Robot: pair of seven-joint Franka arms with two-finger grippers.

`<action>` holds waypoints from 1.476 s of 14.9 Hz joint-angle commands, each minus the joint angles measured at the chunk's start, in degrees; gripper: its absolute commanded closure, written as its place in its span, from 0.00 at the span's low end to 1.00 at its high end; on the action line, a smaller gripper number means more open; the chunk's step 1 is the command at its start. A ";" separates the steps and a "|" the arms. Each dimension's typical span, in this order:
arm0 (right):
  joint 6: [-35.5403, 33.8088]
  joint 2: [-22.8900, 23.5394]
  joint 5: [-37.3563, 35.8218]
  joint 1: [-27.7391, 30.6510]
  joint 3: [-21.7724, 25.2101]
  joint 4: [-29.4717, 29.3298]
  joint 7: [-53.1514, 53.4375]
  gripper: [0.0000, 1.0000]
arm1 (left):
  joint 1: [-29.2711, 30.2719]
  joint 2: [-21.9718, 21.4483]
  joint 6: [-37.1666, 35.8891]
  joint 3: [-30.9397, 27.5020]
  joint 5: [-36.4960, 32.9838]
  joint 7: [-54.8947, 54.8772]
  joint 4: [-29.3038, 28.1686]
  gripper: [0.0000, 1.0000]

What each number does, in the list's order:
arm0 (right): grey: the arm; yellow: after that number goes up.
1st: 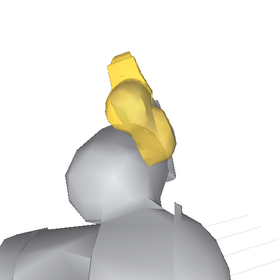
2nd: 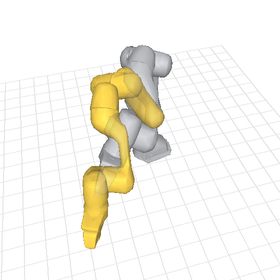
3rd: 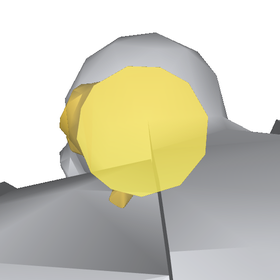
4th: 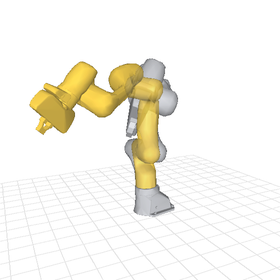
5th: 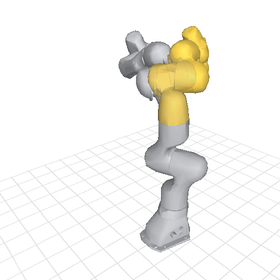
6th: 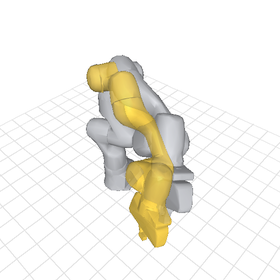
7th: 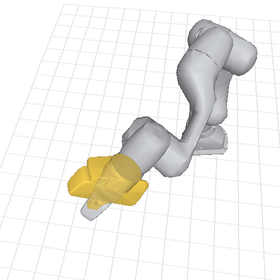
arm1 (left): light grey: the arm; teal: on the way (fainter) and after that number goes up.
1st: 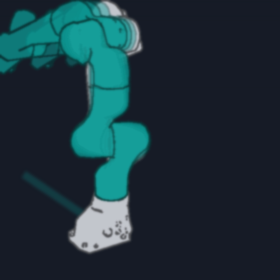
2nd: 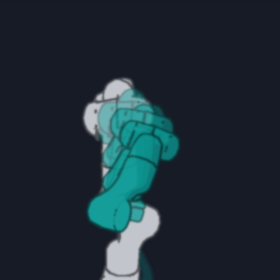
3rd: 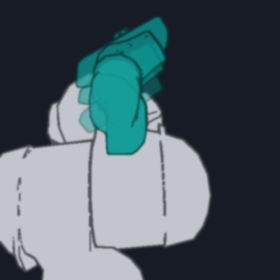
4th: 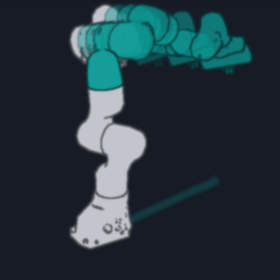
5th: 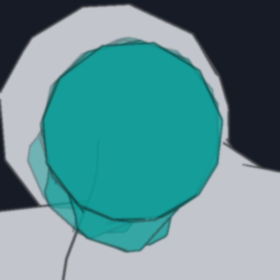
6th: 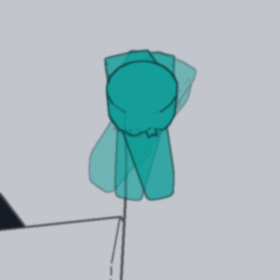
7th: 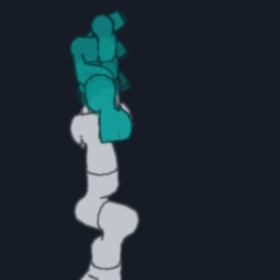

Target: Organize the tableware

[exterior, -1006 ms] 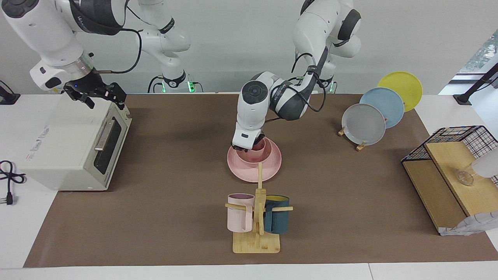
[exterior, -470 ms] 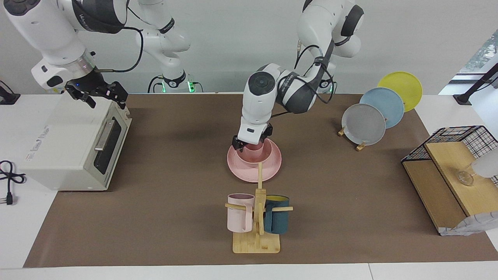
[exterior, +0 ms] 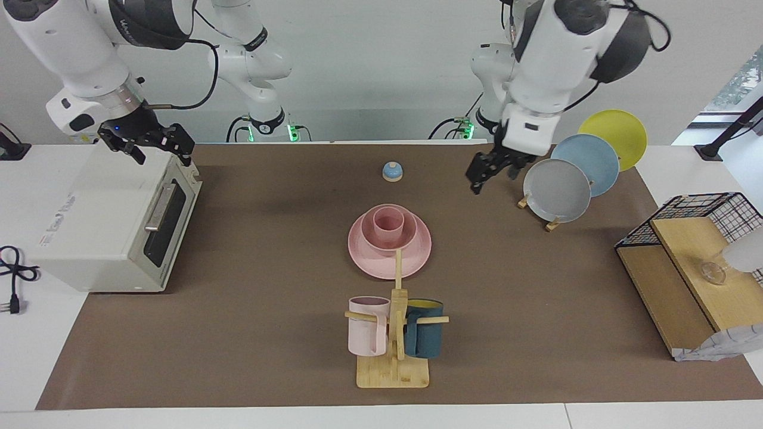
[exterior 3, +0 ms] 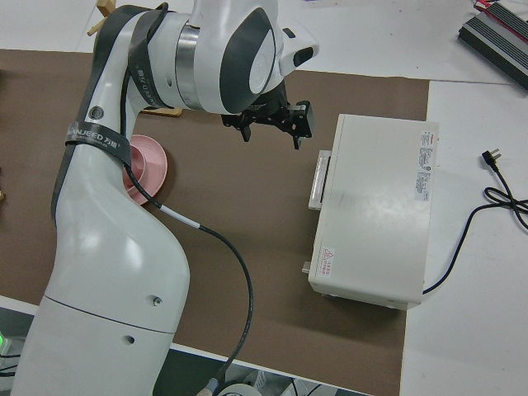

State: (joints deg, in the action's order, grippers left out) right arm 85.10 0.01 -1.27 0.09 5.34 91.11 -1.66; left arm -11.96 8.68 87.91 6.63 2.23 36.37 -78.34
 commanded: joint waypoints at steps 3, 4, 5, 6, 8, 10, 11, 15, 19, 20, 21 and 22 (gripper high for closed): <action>-0.81 -1.67 1.19 -0.18 0.19 0.90 0.61 0.00 | 13.26 -5.77 -3.63 0.66 0.58 -24.20 -5.76 0.00; -0.72 -1.68 1.10 -0.18 0.19 0.91 0.61 0.00 | 14.93 -7.26 -2.93 0.66 0.58 -27.72 -8.47 0.00; -0.72 -1.68 1.19 -0.09 0.19 0.91 0.69 0.00 | 15.64 -8.32 -1.53 0.66 0.58 -30.11 -10.85 0.00; -0.72 -1.68 1.19 -0.09 0.19 0.91 0.61 0.00 | 15.74 -9.81 1.01 0.57 0.58 -31.44 -13.74 0.00; -0.72 -1.68 1.10 -0.18 0.19 0.91 0.61 0.00 | 15.21 -11.84 6.28 0.66 0.49 -31.71 -18.41 0.00; -0.72 -1.68 1.10 -0.18 0.19 0.91 0.69 0.00 | 15.12 -11.06 7.63 0.57 0.32 -31.63 -17.04 0.00; -0.72 -1.68 1.19 -0.18 0.19 0.91 0.61 0.00 | 14.86 -10.54 6.93 0.57 0.23 -31.63 -15.20 0.00; -0.72 -1.68 1.10 -0.18 0.19 0.91 0.61 0.00 | 11.79 -8.25 -1.92 0.40 -4.86 -31.19 -9.56 0.00; -0.72 -1.68 1.19 -0.09 0.19 0.91 0.61 0.00 | 11.43 -11.21 -5.56 -0.22 -4.87 -31.19 -12.07 0.00; -0.72 -1.68 1.10 -0.18 0.19 0.91 0.69 0.00 | 11.43 -13.76 -4.95 -0.22 -4.61 -31.10 -16.28 0.00; -0.72 -1.68 1.10 -0.18 0.19 0.91 0.61 0.00 | 11.52 -15.61 -3.81 -0.22 -4.26 -31.10 -19.28 0.00; -0.72 -1.68 1.19 -0.18 0.19 0.91 0.61 0.00 | 11.52 -16.85 -2.32 -0.13 -3.82 -31.10 -21.48 0.00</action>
State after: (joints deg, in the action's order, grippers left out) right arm 84.86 -0.63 -1.27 0.07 5.31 91.15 -1.66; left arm 0.35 -2.78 83.08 7.24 -1.34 5.37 -92.07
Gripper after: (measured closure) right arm 0.000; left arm 0.000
